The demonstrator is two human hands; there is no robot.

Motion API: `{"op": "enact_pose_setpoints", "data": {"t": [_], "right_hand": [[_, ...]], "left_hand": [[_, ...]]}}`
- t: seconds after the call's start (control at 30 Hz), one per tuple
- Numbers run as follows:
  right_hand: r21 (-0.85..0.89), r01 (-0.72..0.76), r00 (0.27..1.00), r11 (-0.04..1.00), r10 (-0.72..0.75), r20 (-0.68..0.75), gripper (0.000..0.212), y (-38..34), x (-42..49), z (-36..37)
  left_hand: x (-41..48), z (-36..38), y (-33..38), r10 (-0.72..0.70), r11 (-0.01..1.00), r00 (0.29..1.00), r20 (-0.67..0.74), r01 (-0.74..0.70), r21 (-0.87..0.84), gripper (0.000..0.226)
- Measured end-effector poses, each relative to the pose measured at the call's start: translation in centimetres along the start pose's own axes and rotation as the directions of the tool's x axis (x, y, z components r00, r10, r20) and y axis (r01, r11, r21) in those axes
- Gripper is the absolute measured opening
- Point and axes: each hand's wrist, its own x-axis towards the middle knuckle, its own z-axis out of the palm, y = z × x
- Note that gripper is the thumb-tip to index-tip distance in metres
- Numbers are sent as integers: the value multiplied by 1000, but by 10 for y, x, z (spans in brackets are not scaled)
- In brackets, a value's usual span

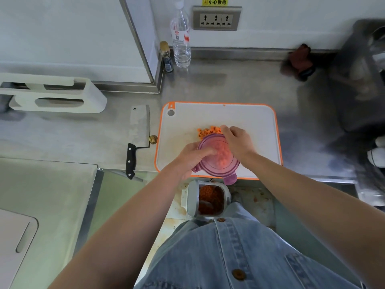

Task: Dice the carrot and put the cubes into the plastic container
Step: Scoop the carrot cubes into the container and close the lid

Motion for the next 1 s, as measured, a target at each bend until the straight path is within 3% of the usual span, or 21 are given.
{"op": "enact_pose_setpoints", "data": {"t": [0.17, 0.27, 0.4, 0.5, 0.57, 0.63, 0.67, 0.73, 0.77, 0.9, 1.0], "right_hand": [[147, -149, 972, 978, 172, -159, 37, 9, -1, 1], [235, -211, 942, 949, 261, -211, 36, 12, -1, 2], [206, -245, 940, 947, 284, -189, 40, 13, -4, -2], [96, -202, 970, 975, 213, -120, 33, 9, -1, -9], [64, -134, 989, 989, 138, -55, 29, 4, 0, -11], [0, -52, 999, 999, 52, 16, 34, -1, -2, -10], [-46, -14, 999, 999, 16, 41, 37, -3, -4, -8], [-81, 17, 999, 997, -15, 32, 39, -2, -6, -5], [-62, 3, 1000, 998, -3, 7, 39, 0, -7, -4], [-32, -55, 994, 998, 52, -93, 39, 9, -9, -1], [-89, -22, 993, 996, 11, -118, 35, 12, -12, 1]], "left_hand": [[1, 2, -3, -44, 964, 997, 61, 58, -258, 30], [-2, 4, -3, -90, 951, 990, 109, 118, -286, 43], [0, 6, -2, -39, 973, 998, 57, 51, -226, 41], [4, 1, -4, -27, 986, 1000, -4, 26, -166, 42], [4, 0, -3, 1, 999, 1000, -30, -2, -50, 58], [4, -1, -2, 5, 998, 1000, 15, -6, 66, 76], [2, -1, 0, 10, 996, 999, 45, -14, 91, 66], [-1, 1, 2, 9, 996, 997, 74, -16, 86, 36], [-1, 1, 2, -2, 998, 997, 75, -3, 68, 33], [-1, 3, -3, -59, 997, 990, 132, 66, -48, 53], [0, 2, -8, -54, 994, 991, 125, 65, -85, 50]]}}
